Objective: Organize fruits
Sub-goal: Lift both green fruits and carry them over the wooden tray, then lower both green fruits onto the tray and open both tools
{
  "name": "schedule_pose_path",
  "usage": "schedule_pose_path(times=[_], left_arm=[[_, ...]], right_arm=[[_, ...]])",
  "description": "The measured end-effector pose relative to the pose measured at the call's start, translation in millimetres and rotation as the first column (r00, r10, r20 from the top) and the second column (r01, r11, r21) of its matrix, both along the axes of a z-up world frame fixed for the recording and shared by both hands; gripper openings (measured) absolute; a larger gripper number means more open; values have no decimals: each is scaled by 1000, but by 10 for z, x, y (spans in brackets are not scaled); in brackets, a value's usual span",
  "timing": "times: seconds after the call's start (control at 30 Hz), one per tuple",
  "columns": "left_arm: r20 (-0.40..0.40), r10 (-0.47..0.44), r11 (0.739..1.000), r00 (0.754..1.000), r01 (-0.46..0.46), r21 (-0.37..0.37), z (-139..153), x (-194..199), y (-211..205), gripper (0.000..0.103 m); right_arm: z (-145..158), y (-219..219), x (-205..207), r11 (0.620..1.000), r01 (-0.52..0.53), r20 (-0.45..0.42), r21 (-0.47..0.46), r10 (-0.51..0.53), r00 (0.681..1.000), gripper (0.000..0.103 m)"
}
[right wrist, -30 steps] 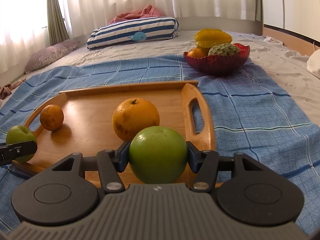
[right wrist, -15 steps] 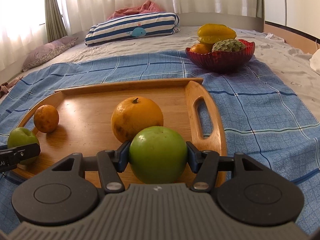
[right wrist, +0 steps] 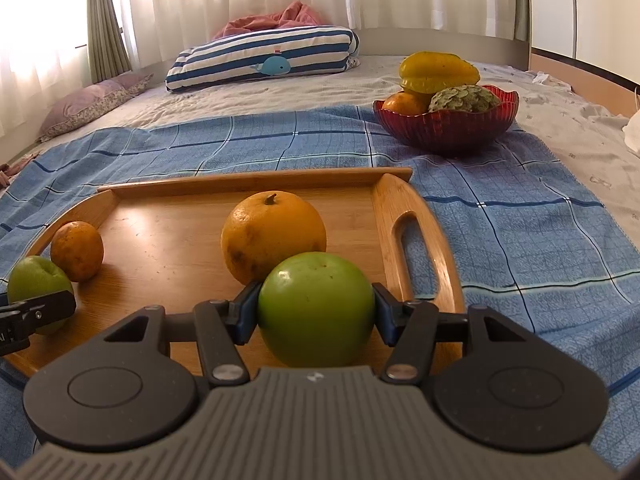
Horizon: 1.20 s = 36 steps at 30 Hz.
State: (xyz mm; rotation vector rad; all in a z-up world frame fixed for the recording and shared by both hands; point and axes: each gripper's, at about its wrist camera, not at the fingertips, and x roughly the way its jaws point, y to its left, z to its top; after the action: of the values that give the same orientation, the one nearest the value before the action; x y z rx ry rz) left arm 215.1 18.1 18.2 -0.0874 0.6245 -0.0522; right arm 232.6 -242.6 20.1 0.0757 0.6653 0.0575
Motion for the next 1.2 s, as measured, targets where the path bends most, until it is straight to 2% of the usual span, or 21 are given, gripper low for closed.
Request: schedule_pose_path(times=[0.17,0.47,0.6,0.9,1.0,1.2], left_arm=[[8,-8,1000,1000,8,18,-9,-31,-22,59],[8,-16,999,1000,15,46,-5,-80,-72,60],[13,-24,998,1000,23,66,21,-126,-93,74],[16,-48,996,999,47,74,58,-344,-104,80],[26,-58,996,998,56,69,81,-432,-101,87],[41,-81,992,996,77,105,94,-556,-152,88]], right_arm=[[-8,-36,-8,1000,2,-3,24,-2,1000,62],[20,-91,-91,999,-20,1,36,20,1000,73],[19,-74,-172,999,-32,6,16,32,999,78],[112,-67,-448,997,-71,48,15,70,996,89],[139,-81,-562,997,-73,68,21,72,995,91],[181,-111,-769,997,-70,102,30,66,993,92]])
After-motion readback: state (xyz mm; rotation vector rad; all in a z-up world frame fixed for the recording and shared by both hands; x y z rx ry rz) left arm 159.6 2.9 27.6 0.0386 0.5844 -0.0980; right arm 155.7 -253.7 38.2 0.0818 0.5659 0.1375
